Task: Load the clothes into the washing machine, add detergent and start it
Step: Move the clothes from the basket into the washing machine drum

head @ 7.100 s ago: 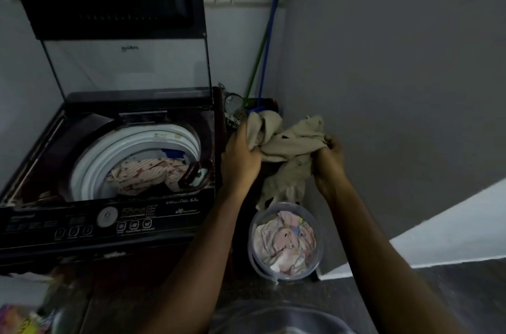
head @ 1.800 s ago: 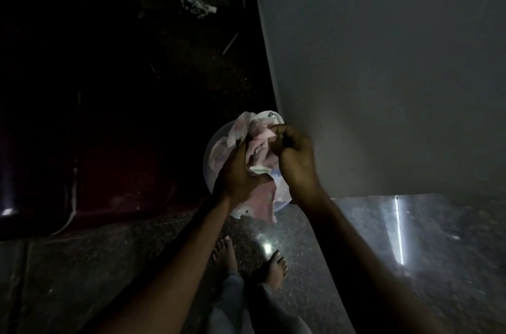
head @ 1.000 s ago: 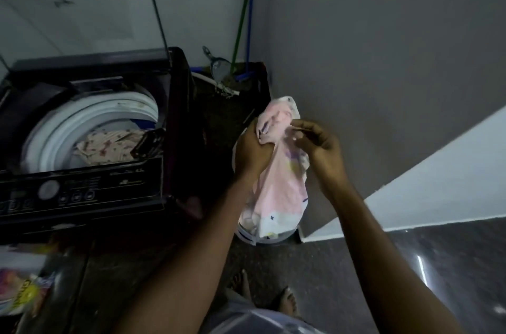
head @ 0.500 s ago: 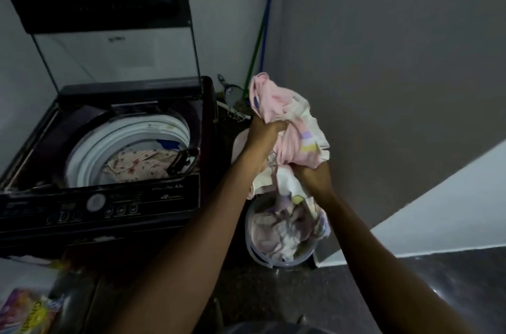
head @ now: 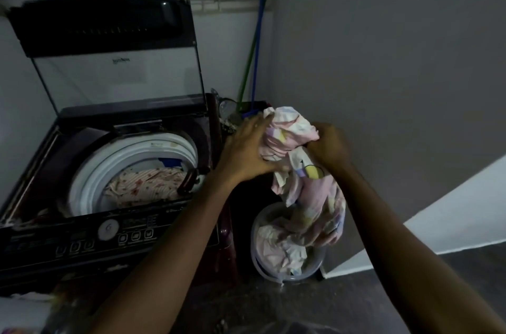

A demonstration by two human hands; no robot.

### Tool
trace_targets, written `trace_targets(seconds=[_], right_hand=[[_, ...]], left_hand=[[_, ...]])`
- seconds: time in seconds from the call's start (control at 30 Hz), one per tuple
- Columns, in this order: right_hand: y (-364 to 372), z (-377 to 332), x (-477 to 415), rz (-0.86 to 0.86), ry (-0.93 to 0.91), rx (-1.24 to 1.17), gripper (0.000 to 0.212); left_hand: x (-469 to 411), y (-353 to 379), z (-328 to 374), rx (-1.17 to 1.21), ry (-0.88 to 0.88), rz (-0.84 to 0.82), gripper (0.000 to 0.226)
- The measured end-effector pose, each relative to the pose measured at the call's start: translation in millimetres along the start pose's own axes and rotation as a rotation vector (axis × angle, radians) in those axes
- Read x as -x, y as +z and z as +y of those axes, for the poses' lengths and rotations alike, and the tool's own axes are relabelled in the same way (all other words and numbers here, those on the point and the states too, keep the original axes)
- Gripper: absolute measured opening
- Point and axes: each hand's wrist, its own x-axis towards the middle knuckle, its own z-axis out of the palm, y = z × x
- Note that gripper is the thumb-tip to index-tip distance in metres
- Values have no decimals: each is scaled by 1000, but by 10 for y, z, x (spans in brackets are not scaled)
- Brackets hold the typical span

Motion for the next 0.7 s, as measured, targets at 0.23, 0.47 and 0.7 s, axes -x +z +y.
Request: trace_targets(seconds=[0.23,0.47,0.7], right_hand=[[-86,-430,-169,-144,-129,-286,22],[-266,-92,2,-450,62,-755,75],[407,442,494,-333,198,-459,114]], left_hand=[[-92,291,32,573,-316,30,113],[-192,147,32,695,-514,331,69],[-355,-149,304,886,-487,496,50]])
